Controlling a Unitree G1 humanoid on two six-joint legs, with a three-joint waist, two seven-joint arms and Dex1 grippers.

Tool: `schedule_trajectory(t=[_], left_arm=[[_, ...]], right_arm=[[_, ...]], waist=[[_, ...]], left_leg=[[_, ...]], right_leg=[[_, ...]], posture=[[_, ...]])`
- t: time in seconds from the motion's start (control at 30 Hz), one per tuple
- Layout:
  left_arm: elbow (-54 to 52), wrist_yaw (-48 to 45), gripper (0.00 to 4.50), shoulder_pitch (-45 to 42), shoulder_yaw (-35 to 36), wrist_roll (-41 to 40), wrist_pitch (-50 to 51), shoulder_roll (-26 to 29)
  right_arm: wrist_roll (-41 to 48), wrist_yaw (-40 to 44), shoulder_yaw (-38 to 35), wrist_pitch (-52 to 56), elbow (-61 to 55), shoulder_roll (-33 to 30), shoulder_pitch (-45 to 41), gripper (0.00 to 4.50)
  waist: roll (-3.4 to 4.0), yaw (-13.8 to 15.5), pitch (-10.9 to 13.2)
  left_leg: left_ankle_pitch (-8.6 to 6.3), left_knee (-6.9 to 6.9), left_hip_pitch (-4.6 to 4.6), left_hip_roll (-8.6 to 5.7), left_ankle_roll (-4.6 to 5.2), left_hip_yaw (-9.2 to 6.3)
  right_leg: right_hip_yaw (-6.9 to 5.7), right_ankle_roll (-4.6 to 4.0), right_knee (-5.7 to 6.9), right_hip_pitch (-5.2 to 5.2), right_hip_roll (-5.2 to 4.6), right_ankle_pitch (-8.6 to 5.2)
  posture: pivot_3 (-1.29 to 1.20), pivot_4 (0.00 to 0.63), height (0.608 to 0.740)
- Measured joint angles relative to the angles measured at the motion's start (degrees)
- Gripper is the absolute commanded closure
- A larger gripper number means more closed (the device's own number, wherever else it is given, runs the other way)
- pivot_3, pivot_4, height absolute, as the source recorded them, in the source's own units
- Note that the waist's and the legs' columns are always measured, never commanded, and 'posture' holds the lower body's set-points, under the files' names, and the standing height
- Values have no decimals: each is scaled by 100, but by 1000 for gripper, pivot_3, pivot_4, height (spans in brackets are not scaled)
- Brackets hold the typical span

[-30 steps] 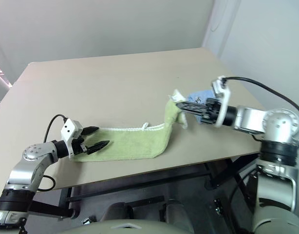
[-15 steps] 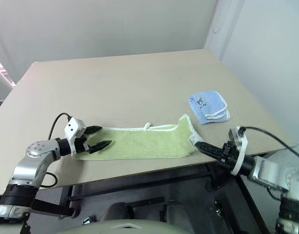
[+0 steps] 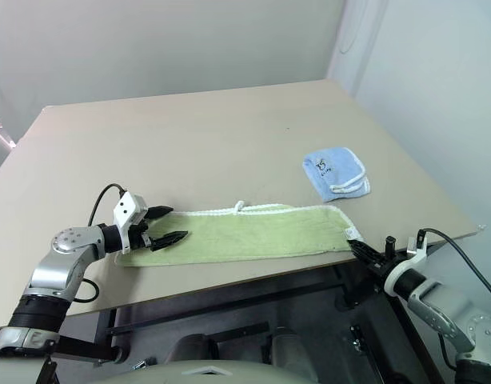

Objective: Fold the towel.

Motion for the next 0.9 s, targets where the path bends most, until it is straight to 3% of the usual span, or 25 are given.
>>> schedule_trajectory(t=[0.23,0.57,0.8,0.9], left_arm=[[0,6,0,-9,-29,7,1,-22],[-8,30,0,23,-23,5,5,-13],[-27,59,0,29,-2,3,34,4],[-20,69,0,-27,14,1,103,14]], right_arm=[[-428,-357,107,-372,-118,313,-323,4456],[110,-517,152,-391,-722,356,-524,4456],[273,-89,979,197,-1371,655,-1817,4456],[106,394,1859,769,-1084,666,-2887,4456]], waist=[[4,21,-3],[7,-6,-4],[12,-4,-6],[15,-10,-4]], left_leg=[[0,0,-2,0,0,-3],[0,0,2,2,1,-3],[1,0,1,7,1,-5],[1,3,-1,6,2,-2]], right_leg=[[0,0,1,0,1,0],[1,-1,5,0,1,0],[1,-2,11,-4,7,1],[2,-3,13,-8,7,3]], posture=[[0,0,740],[0,0,740],[0,0,740],[0,0,740]])
